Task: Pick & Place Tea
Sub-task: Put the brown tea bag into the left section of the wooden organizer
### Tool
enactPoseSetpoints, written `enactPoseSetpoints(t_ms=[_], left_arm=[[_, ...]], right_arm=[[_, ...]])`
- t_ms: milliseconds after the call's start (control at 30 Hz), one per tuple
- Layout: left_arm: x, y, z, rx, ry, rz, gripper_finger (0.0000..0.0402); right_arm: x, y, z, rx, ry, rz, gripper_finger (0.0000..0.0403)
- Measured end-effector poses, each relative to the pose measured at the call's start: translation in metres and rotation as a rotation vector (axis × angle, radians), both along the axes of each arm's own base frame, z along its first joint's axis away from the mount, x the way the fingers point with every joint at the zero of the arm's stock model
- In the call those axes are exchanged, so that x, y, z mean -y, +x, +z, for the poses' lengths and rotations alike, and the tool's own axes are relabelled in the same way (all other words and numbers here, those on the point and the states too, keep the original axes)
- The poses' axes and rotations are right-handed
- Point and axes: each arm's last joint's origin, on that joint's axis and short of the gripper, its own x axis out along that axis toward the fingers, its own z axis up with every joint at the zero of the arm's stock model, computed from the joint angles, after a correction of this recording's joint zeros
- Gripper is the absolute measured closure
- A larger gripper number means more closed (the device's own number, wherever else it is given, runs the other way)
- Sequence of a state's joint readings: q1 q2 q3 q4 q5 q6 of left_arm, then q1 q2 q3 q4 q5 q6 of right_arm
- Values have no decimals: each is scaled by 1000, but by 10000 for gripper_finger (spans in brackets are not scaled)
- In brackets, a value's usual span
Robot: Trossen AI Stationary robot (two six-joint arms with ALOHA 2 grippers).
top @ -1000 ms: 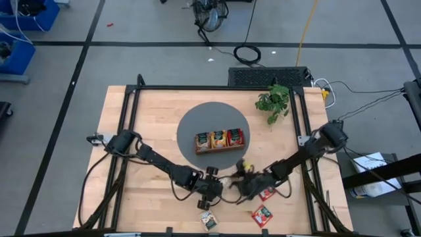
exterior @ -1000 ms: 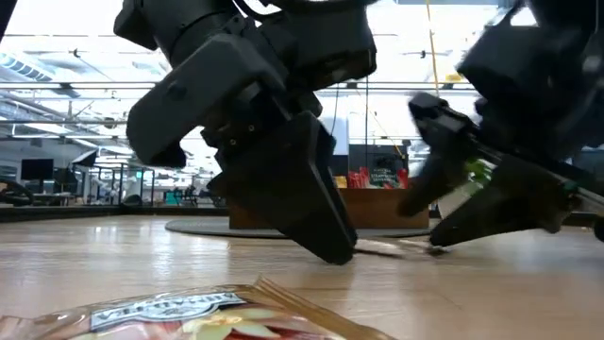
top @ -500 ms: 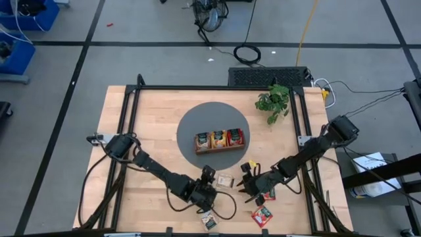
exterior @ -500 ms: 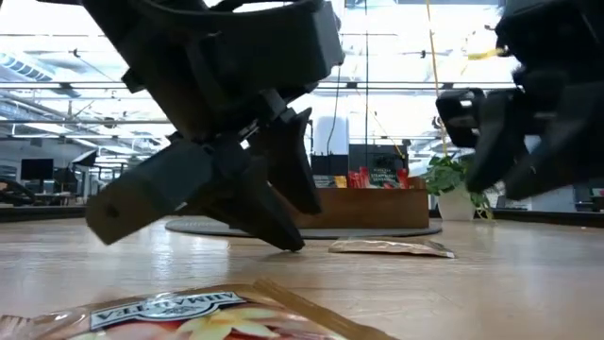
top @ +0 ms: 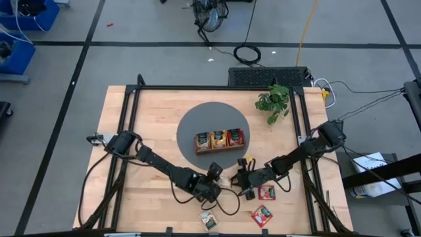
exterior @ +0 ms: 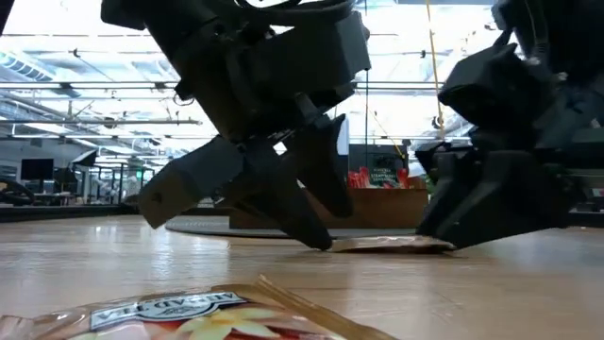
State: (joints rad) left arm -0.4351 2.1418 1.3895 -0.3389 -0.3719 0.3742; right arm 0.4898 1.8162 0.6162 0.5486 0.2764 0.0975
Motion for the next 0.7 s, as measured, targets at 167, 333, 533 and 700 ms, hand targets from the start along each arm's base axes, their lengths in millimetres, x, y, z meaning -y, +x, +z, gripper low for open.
enactPoseSetpoints(t_ms=[167, 333, 533, 700], left_arm=[[1, 2, -5, 3, 0, -12, 220], [5, 5, -10, 27, -26, -22, 220], [11, 5, -8, 93, 13, 3, 220], [9, 6, -9, 96, -43, 56, 220]], right_arm=[[2, 6, -12, 10, 35, 12, 310], [2, 5, -15, 1, 33, 15, 310], [2, 6, -15, 5, 33, 18, 310], [-2, 3, -14, 14, -10, 61, 308]])
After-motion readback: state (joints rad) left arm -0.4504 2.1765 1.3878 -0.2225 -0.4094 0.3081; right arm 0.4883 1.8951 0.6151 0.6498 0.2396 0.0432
